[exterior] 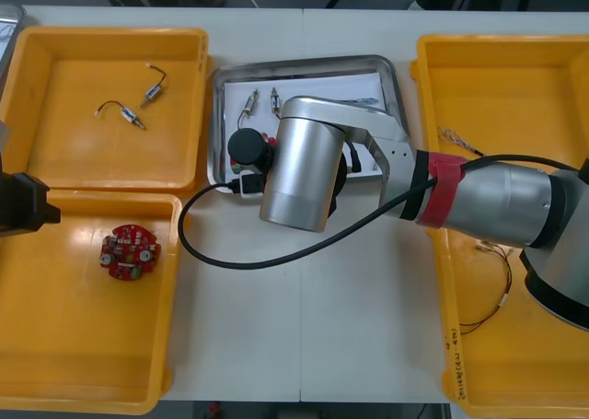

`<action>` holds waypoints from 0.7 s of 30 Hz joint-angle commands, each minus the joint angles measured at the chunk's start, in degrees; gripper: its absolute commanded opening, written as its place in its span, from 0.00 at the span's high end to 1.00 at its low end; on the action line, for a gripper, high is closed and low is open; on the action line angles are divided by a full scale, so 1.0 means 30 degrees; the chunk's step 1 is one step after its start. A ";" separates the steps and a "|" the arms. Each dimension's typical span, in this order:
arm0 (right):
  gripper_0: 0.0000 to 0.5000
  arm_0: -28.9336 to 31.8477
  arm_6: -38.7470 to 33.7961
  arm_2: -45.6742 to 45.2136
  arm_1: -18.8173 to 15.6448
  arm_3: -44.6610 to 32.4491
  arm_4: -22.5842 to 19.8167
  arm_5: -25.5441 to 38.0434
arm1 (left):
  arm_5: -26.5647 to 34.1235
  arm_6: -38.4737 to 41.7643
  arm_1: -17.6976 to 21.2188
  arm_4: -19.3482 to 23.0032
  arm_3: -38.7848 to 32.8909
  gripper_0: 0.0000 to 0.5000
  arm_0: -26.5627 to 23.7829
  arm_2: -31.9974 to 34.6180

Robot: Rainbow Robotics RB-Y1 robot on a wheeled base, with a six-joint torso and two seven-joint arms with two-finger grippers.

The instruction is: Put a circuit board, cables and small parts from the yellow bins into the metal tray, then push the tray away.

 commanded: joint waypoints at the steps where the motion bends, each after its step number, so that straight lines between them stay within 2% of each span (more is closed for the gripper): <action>1: 1.00 -0.1067 0.0749 -0.0123 0.0439 0.0504 -0.0218 -0.0542 | 0.0122 -0.1546 0.0828 -0.0078 -0.0627 0.00 0.0292 0.0530; 12: 1.00 -0.1536 0.1042 -0.0680 0.0527 0.1823 -0.0248 -0.1362 | 0.0122 -0.1546 0.0828 -0.0078 -0.0627 0.00 0.0292 0.0530; 17: 1.00 -0.1917 0.1218 -0.1617 0.1083 0.3229 -0.1039 -0.1362 | 0.0122 -0.1546 0.0828 -0.0078 -0.0627 0.00 0.0292 0.0530; 21: 1.00 -0.2151 0.1306 -0.1793 0.1376 0.3815 -0.1156 -0.1479 | 0.0122 -0.1546 0.0828 -0.0078 -0.0627 0.00 0.0292 0.0530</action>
